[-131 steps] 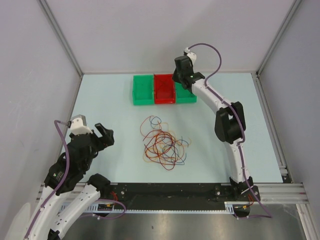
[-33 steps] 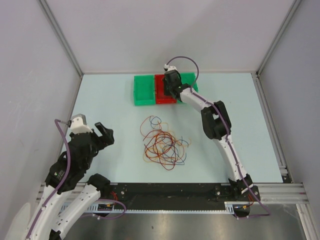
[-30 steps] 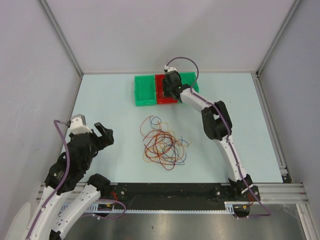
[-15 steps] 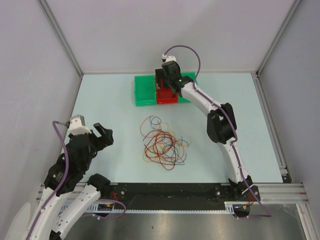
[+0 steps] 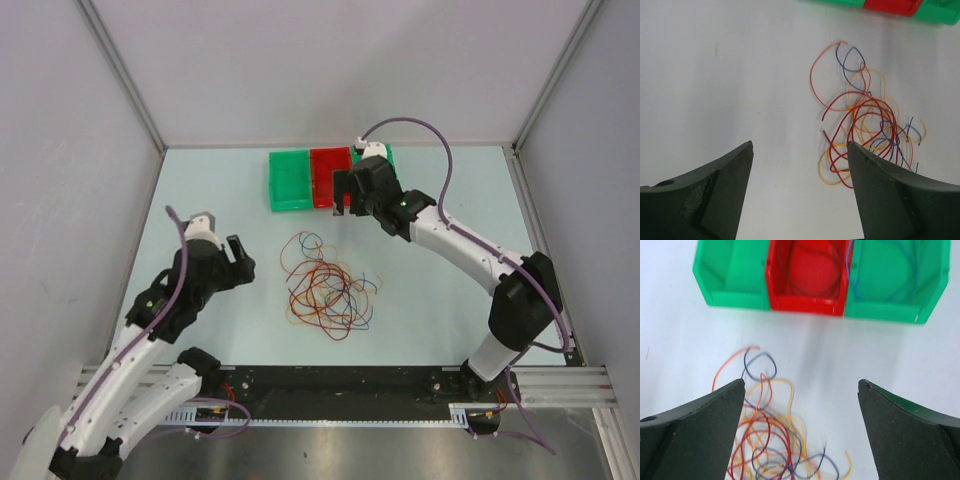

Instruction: Untangle the cables

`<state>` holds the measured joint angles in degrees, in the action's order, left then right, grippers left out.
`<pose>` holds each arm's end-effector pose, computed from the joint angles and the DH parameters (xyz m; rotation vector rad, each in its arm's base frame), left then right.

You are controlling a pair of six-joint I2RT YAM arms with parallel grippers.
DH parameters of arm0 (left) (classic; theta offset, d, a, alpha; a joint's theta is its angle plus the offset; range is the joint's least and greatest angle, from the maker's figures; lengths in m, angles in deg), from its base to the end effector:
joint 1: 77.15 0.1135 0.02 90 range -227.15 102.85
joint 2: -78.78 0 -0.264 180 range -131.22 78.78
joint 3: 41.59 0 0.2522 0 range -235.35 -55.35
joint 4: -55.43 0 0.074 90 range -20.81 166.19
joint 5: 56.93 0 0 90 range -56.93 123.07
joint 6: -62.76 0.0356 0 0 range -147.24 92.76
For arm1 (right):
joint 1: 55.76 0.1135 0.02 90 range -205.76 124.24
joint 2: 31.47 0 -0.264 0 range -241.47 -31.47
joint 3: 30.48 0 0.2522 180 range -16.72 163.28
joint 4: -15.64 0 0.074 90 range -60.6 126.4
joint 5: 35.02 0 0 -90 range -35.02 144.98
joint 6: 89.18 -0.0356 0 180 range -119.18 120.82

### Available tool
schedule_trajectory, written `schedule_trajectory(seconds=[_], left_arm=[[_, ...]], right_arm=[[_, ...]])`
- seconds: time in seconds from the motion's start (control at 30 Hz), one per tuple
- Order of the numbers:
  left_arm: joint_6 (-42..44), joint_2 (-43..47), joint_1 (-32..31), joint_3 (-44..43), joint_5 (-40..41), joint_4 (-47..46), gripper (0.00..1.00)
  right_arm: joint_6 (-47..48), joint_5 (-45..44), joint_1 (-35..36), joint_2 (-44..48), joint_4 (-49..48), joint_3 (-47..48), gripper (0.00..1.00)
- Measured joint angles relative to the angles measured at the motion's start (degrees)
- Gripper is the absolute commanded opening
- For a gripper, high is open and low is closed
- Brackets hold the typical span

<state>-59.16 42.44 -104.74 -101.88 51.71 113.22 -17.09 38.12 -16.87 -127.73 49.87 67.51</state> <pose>0.1181 -0.0489 0.3123 -0.2668 2.1210 -0.2604 0.3116 0.2381 0.3255 -0.2161 2.1121 0.2763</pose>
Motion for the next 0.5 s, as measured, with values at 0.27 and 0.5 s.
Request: schedule_trajectory(seconds=[0.27,0.5], left_arm=[[-2.27,-10.99,-9.51,6.82,-4.31,-8.72,0.76],[-3.72,-22.47,-16.72,7.28,-3.41,-15.45,0.72]], right_arm=[[-4.83,4.26,1.55,3.37,0.26,-10.47,0.98],[-6.47,6.64,3.15,6.38,0.7,-15.89,0.98]])
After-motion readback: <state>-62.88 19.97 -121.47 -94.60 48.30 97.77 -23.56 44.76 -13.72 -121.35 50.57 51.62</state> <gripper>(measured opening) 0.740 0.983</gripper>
